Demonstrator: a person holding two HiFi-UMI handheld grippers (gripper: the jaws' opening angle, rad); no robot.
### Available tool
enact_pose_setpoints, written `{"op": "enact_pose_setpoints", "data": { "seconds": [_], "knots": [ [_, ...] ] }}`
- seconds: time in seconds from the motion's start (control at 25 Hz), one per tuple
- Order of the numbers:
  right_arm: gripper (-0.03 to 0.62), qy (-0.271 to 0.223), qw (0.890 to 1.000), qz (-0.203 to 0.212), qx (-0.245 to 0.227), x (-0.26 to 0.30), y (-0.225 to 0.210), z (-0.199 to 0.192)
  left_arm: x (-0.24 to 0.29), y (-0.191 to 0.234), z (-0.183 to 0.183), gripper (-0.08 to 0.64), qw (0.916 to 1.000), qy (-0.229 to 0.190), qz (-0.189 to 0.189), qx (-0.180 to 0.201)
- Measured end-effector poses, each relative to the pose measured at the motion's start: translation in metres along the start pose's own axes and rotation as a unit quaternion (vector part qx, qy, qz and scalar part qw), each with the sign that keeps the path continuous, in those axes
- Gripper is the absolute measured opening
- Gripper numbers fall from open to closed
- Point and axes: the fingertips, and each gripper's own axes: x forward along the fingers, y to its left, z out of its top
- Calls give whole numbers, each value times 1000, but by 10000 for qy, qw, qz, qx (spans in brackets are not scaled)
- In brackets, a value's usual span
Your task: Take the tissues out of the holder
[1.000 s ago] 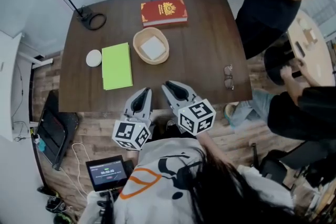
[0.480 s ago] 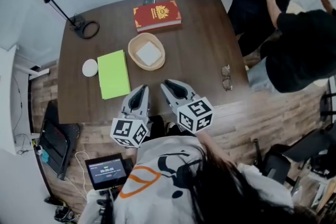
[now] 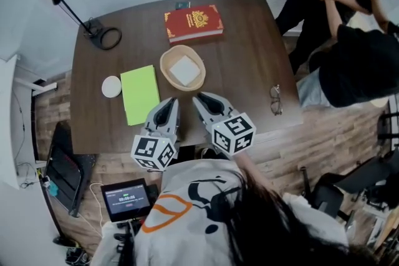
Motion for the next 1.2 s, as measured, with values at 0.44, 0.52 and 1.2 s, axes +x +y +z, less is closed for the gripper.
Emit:
{"op": "enact_pose_setpoints", "data": {
  "seconds": [0.44,0.52,1.2],
  "knots": [
    [69,299,9993,-144,-186,45,-9,1,13,35,8,0,9995,78,-299,-76],
    [69,390,9988,-171,-238,52,-14,-1,16,40,9,0,9993,92,-349,-84],
    [69,1251,9872,37,-984,110,-55,-11,34,70,-3,0,9970,365,-642,-247]
  ]
}}
